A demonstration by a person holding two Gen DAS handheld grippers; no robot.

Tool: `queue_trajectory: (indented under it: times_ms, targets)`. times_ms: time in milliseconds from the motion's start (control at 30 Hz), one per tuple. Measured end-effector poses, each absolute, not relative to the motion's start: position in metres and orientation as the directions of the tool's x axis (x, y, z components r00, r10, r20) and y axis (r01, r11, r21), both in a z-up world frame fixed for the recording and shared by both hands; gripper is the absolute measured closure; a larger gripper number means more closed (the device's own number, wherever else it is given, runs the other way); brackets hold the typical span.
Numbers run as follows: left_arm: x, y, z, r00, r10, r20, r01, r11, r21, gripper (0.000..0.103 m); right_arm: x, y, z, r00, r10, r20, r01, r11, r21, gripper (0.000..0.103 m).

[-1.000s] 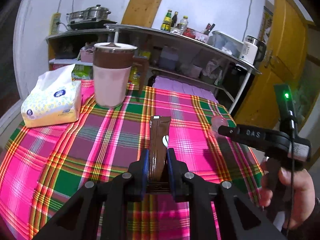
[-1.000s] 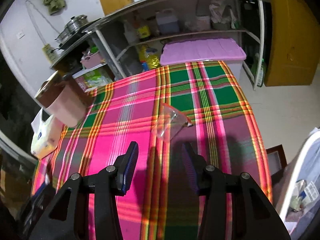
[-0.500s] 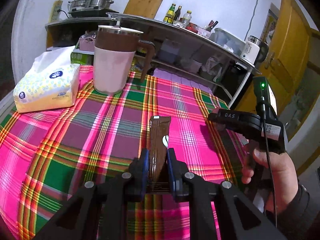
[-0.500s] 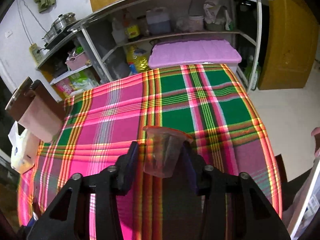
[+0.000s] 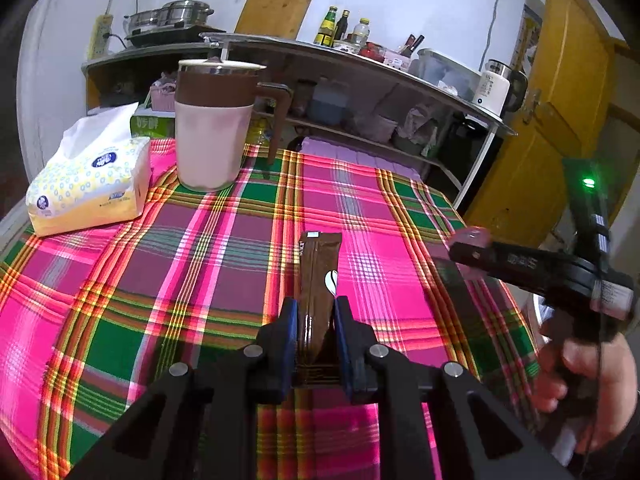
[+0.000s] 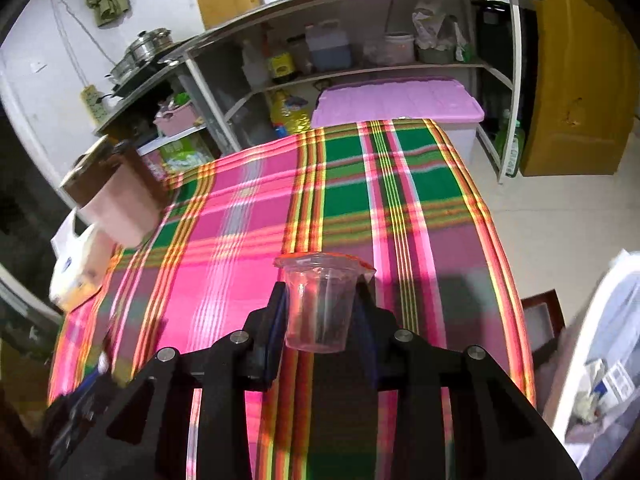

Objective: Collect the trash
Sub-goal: 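Carry the brown wrapper and clear plastic cup over the white bin with both tools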

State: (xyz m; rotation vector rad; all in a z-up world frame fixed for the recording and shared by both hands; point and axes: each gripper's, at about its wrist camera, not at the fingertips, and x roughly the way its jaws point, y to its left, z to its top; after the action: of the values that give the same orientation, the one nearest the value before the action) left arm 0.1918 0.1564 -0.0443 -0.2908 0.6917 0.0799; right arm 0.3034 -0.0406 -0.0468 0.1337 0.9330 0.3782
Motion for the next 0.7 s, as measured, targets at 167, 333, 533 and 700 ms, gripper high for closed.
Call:
queue_trajectory:
  times_ms: [167,333,533,700]
  targets:
    - [0.176,0.137,-0.036,0.772,-0.017,-0.636,-0.154,0.965,-0.213,0.084,0.267,-0.055,-0.039,0.536,0.392,-0.748,-0.289,0.917,0.274,0.069]
    - [0.154,0.117,-0.029,0.769,-0.008,-0.639,-0.146,0.971,-0.187,0.084,0.227,-0.067,-0.030,0.540,0.412,-0.734,-0.334,0.905,0.262,0.069]
    - [0.129,0.093,-0.017,0.773,-0.010,-0.635,-0.116,0.981,-0.157,0.084,0.187,-0.078,-0.018,0.549,0.436,-0.714,-0.383,0.890,0.248,0.069]
    - [0.107,0.073,-0.007,0.778,-0.024,-0.628,-0.080,0.987,-0.138,0.084,0.159,-0.091,-0.010,0.560,0.450,-0.696,-0.401,0.882,0.247,0.069]
